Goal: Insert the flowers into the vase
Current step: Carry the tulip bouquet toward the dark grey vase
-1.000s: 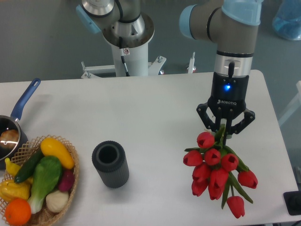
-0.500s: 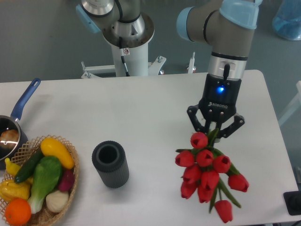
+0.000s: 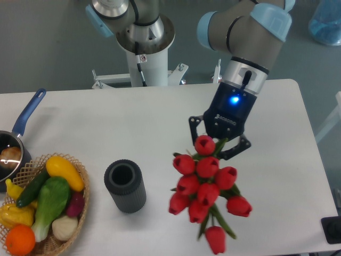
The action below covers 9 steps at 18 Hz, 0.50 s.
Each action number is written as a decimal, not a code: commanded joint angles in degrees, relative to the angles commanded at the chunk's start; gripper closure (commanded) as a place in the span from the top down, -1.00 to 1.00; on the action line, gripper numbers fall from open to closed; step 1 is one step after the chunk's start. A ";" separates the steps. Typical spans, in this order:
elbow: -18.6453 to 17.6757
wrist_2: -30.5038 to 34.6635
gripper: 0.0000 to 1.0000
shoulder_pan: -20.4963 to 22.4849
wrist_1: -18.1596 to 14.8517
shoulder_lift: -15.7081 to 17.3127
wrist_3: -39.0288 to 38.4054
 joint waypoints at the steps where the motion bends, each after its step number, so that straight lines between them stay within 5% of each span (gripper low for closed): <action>1: -0.53 -0.26 -0.69 -0.35 0.00 0.35 0.00; 9: -1.32 -6.86 -0.71 -0.71 2.72 0.18 2.45</action>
